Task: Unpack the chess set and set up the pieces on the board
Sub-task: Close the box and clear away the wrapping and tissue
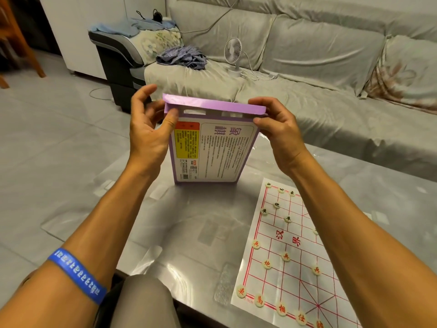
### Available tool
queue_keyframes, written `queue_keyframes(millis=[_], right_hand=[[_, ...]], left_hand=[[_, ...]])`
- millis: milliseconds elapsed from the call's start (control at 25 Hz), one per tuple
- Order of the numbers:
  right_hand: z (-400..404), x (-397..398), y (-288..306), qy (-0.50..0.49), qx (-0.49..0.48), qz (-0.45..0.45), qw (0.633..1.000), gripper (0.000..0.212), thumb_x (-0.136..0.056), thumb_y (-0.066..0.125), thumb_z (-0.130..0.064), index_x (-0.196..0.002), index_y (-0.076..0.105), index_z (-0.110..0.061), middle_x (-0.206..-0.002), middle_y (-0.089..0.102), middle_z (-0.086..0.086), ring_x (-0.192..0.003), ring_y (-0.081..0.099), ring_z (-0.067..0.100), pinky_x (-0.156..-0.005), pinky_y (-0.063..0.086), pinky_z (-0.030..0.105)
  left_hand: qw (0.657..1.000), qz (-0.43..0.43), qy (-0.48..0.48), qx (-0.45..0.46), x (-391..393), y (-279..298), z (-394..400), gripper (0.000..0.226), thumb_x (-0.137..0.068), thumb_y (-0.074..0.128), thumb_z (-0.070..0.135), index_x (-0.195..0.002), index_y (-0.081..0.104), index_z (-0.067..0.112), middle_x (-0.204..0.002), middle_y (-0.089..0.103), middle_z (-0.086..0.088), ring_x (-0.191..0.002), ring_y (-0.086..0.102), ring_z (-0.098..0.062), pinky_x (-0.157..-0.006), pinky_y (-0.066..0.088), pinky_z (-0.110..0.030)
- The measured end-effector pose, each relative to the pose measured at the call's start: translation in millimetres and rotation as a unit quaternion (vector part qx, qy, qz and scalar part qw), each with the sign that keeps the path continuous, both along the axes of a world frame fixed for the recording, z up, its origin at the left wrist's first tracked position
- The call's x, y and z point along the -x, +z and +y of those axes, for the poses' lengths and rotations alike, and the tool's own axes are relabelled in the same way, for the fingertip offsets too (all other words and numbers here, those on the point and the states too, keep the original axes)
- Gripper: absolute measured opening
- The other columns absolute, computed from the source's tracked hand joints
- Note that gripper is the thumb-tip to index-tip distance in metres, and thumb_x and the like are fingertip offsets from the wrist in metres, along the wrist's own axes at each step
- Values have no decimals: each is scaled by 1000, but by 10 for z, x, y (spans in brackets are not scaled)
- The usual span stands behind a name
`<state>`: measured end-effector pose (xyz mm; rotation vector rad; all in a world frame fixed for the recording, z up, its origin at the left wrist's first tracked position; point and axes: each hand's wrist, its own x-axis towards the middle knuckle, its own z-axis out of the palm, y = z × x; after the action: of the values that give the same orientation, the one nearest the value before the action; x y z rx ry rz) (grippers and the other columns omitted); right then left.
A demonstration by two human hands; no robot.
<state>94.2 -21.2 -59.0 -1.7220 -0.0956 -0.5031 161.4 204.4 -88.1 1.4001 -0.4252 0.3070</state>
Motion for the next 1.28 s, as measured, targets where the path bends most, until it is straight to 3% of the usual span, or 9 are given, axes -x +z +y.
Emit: queue_keyframes(millis=[80, 280, 520, 640, 920, 1080, 1280], right_hand=[[21, -25, -24, 2, 0, -4, 1000, 19, -93, 47, -9, -104, 60, -16, -92, 67, -6, -88, 64, 11, -79, 53, 28], [3, -60, -57, -39, 27, -11, 999, 15, -98, 51, -18, -107, 64, -18, -101, 66, -5, -93, 65, 10, -80, 57, 33], [-23, -39, -31, -35, 37, -10, 999, 20, -96, 54, -13, -111, 66, -20, -109, 67, -5, -99, 65, 9, -80, 57, 26], [-32, -20, -24, -38, 47, -2, 998, 20, -97, 53, -15, -110, 65, -25, -108, 67, -7, -101, 64, 12, -80, 57, 26], [-60, -53, 0, -39, 65, -11, 997, 8, -97, 53, -19, -99, 58, -25, -110, 64, 6, -100, 65, 19, -80, 58, 35], [-74, -29, 17, -27, 59, -3, 998, 16, -96, 54, -12, -96, 61, -26, -114, 64, 0, -108, 62, 19, -86, 57, 37], [-118, 2, 37, -8, 35, 10, 999, 22, -96, 51, -5, -97, 64, -22, -124, 61, 0, -115, 58, 20, -89, 55, 32]], left_hand=[[1000, 3, 1, 9, -15, 2, -1, 48, -90, 63, 23, -131, 38, 21, -110, 63, 1, -103, 65, -12, -77, 53, -22], [996, -47, -4, -72, -7, -2, 27, 26, -92, 59, 24, -118, 55, 19, -110, 62, 13, -105, 60, -5, -85, 53, -21], [993, -75, -1, -89, 4, 51, 3, 16, -96, 53, 16, -112, 56, 14, -102, 60, 9, -97, 63, -1, -73, 53, -15], [993, -78, 1, -92, 7, 59, -7, 15, -98, 50, 17, -111, 56, 14, -102, 61, 8, -95, 64, -2, -71, 53, -15], [987, -102, 32, -120, -51, 45, -8, 14, -98, 50, 22, -109, 57, 18, -112, 59, -8, -98, 63, -4, -71, 52, -13], [969, -168, 51, -174, -111, 18, 32, 14, -96, 52, 28, -106, 58, 21, -112, 53, 2, -101, 58, -4, -81, 52, -15], [960, -180, 70, -203, -119, -7, 39, 15, -96, 51, 31, -106, 58, 22, -114, 51, 8, -102, 53, 9, -81, 46, -6]])
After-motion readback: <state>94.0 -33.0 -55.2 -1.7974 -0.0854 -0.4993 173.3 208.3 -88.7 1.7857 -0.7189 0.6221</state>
